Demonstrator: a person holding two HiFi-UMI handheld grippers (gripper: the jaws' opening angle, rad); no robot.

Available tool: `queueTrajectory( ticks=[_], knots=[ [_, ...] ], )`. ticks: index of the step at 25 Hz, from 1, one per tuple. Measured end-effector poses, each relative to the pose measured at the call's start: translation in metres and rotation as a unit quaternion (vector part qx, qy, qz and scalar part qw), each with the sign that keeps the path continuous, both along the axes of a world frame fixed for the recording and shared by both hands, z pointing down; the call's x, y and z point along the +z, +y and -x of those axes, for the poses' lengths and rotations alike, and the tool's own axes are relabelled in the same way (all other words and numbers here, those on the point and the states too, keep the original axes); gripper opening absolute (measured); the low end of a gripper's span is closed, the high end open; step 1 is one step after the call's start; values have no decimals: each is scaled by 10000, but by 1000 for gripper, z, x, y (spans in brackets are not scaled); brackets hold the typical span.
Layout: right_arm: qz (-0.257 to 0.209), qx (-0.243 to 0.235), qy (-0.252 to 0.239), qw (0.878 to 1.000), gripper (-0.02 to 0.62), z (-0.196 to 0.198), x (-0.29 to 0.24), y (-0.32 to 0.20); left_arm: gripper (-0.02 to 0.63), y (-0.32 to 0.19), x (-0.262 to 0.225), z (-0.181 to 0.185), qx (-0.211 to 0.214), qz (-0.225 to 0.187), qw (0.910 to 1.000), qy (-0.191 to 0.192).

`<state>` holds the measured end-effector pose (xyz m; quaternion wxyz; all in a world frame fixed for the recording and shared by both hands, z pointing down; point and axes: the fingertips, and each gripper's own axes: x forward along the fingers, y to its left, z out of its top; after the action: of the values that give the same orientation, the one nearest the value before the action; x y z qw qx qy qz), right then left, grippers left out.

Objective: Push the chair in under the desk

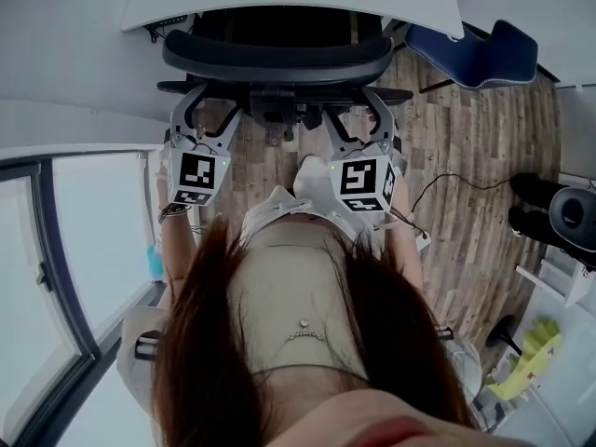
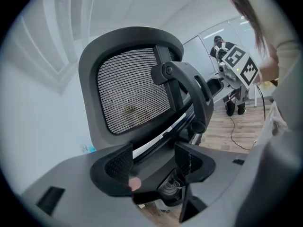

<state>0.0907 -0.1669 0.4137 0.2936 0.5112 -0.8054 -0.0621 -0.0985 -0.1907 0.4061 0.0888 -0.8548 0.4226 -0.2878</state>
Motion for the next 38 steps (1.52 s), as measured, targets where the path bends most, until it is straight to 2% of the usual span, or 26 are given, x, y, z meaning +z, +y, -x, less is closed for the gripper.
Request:
queueTrajectory(
  ticks=[38],
  knots=[
    [-57, -64, -64, 9999, 281, 7, -1, -77, 272, -74, -2, 7, -21, -189, 9997, 126]
  ],
)
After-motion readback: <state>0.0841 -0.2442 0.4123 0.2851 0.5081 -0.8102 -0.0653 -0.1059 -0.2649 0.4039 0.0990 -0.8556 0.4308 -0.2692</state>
